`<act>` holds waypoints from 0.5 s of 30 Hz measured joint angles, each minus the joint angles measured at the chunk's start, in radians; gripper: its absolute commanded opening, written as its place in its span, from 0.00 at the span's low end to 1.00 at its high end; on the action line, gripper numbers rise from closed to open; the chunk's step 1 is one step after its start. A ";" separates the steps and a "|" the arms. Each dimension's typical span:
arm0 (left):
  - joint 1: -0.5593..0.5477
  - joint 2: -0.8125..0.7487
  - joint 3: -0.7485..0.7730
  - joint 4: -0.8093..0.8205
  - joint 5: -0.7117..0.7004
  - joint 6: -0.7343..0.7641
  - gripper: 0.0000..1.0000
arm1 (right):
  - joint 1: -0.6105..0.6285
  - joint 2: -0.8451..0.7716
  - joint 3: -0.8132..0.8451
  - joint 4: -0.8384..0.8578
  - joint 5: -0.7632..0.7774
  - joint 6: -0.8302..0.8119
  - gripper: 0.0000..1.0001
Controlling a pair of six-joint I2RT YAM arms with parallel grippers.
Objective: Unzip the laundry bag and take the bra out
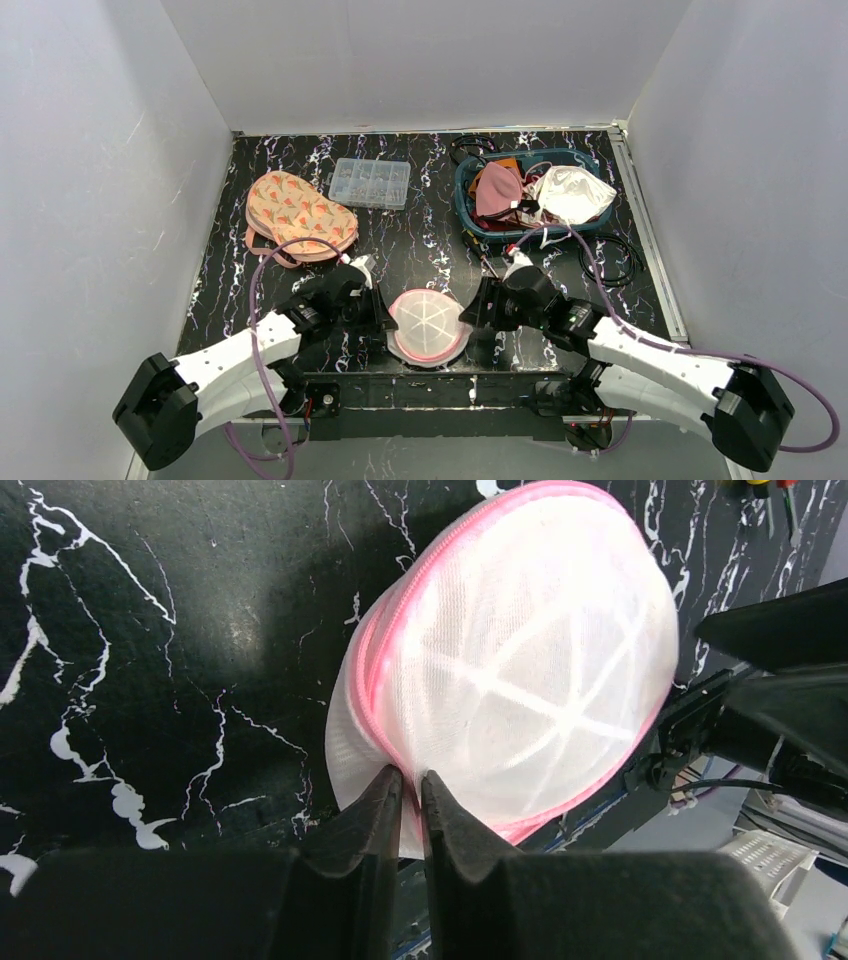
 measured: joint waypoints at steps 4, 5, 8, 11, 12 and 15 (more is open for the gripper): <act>0.000 -0.063 0.014 -0.059 0.000 0.018 0.33 | 0.002 -0.040 0.124 -0.122 0.014 -0.073 0.67; 0.000 -0.079 0.018 -0.070 0.001 0.018 0.38 | 0.005 -0.042 0.151 -0.137 0.013 -0.089 0.66; 0.000 -0.140 0.034 -0.122 0.010 0.025 0.49 | 0.022 -0.027 0.204 -0.138 -0.016 -0.124 0.59; 0.000 -0.184 0.058 -0.182 0.023 0.030 0.52 | 0.047 0.031 0.218 -0.093 -0.055 -0.134 0.50; 0.000 -0.197 0.068 -0.201 0.027 0.029 0.52 | 0.056 0.061 0.217 -0.070 -0.068 -0.133 0.48; 0.000 -0.238 0.089 -0.225 0.046 0.018 0.46 | 0.097 0.154 0.214 0.017 -0.090 -0.127 0.42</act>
